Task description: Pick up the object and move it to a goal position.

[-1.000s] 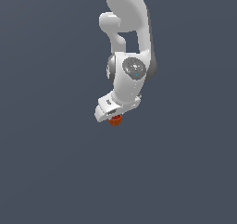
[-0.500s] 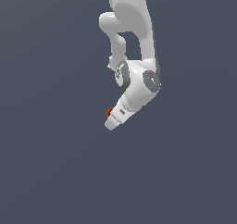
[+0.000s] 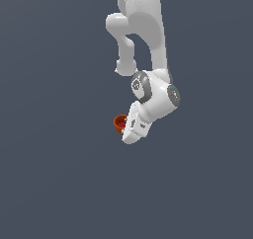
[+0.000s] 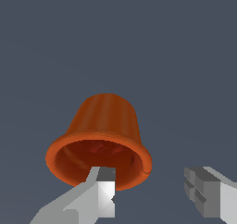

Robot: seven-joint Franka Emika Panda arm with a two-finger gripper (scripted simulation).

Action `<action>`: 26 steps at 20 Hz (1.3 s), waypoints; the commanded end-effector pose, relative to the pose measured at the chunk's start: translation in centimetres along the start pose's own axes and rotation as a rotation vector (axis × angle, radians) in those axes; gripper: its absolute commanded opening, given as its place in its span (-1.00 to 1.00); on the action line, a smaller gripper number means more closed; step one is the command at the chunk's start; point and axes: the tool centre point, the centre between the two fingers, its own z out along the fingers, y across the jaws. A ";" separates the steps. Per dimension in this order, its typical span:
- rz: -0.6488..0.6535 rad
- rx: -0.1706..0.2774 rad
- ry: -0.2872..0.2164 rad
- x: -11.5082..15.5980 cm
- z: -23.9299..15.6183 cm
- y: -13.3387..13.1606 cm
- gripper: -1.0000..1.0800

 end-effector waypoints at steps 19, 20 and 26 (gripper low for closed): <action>-0.200 -0.029 -0.095 0.2 2.0 0.1 0.23; -0.201 -0.029 -0.095 0.2 2.5 0.1 0.23; -0.204 -0.029 -0.096 0.1 3.5 0.1 -1.00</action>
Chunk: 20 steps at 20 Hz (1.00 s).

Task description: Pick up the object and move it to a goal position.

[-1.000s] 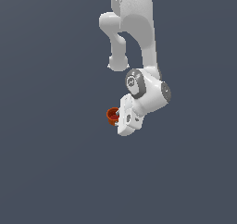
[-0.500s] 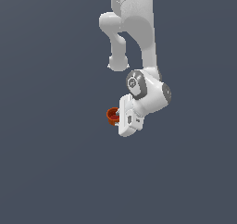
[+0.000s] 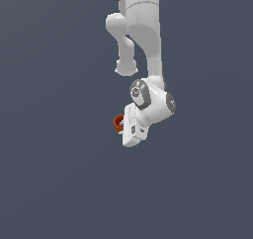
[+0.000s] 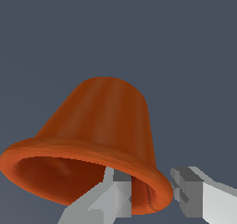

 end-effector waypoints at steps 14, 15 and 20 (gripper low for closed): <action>0.012 -0.014 0.000 -0.1 -0.7 0.3 -1.00; 0.019 -0.020 0.000 -0.2 -1.0 0.5 -1.00; 0.077 -0.073 -0.003 -0.9 -4.2 1.5 -1.00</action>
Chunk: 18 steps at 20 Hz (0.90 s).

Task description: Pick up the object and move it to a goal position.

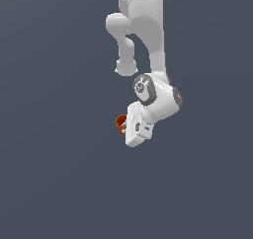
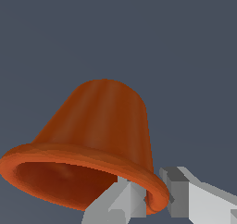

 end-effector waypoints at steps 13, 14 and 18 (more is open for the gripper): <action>0.317 -0.287 -0.016 -4.4 -17.5 3.8 -1.00; 0.343 -0.310 -0.017 -4.8 -19.0 3.8 -1.00; 0.446 -0.402 -0.024 -6.3 -24.7 3.4 -1.00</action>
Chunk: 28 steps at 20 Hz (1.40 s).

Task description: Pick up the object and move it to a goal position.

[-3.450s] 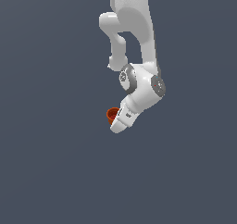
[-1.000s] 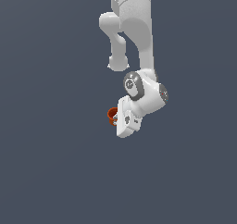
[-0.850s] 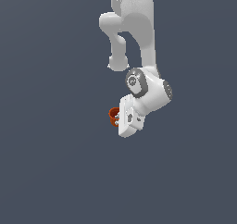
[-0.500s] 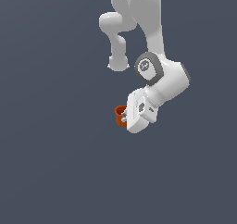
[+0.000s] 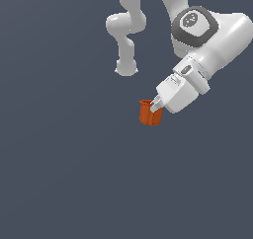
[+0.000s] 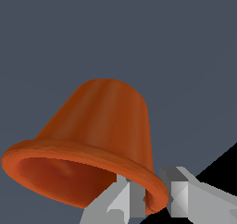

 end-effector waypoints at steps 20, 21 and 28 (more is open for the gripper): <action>0.457 -0.420 -0.040 -6.3 -25.7 3.1 -1.00; 0.467 -0.429 -0.042 -6.4 -26.3 3.0 -1.00; 0.504 -0.466 -0.049 -6.7 -28.6 2.5 -1.00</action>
